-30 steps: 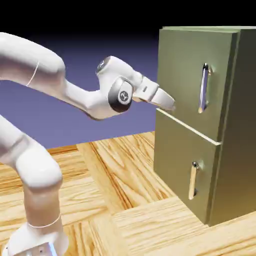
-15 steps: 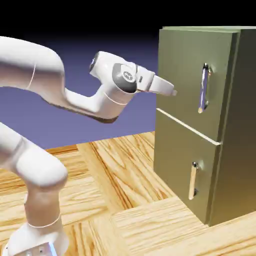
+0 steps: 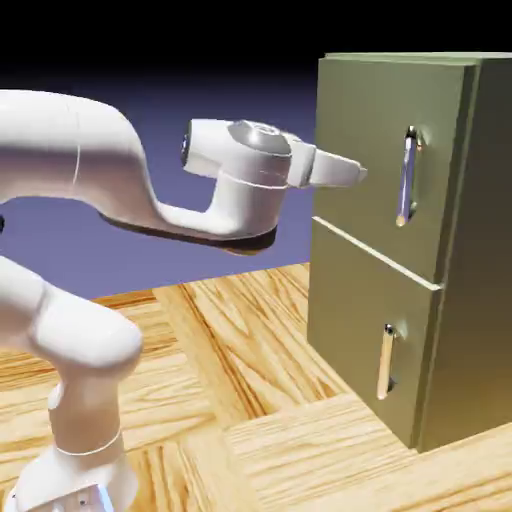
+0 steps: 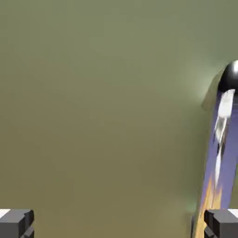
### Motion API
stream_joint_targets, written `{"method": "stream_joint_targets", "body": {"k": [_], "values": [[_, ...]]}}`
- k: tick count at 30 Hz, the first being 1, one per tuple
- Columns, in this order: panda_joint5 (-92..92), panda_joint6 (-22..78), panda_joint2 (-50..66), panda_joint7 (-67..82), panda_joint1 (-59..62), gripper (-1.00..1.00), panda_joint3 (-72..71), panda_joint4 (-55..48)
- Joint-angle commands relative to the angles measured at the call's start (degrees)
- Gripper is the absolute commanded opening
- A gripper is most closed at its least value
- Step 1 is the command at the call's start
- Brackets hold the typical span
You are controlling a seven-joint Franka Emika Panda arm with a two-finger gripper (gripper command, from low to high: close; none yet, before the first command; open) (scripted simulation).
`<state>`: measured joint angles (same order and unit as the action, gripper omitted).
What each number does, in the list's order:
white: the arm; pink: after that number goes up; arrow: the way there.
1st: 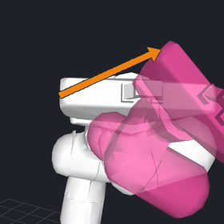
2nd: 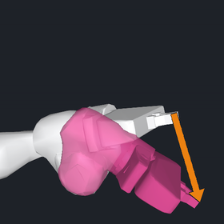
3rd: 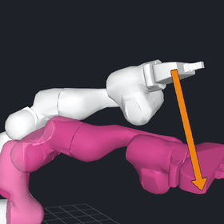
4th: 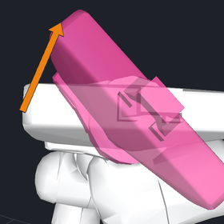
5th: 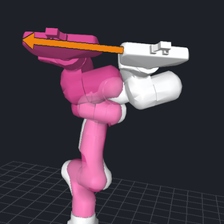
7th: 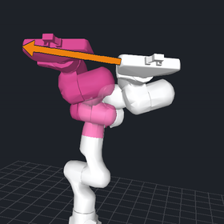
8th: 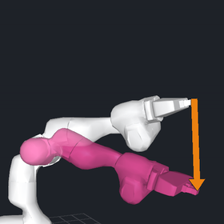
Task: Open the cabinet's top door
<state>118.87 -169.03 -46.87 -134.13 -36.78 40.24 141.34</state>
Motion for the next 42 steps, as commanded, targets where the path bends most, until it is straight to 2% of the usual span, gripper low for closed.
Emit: {"method": "stream_joint_targets", "body": {"k": [1,16,23,24,42], "values": [[2.5,0.1,-0.3,-1.9,-0.8,0.0,0.8,-0.4],[39.5,1.7,-4.7,-30.5,-12.0,0.0,13.4,-6.5],[41.4,3.3,-0.2,-31.9,-22.4,0.0,20.3,-13.9],[41.4,3.3,-0.2,-31.9,-22.4,-1.0,20.3,-13.9],[21.8,12.9,-1.5,-31.9,12.9,-1.0,-11.1,6.1]]}}
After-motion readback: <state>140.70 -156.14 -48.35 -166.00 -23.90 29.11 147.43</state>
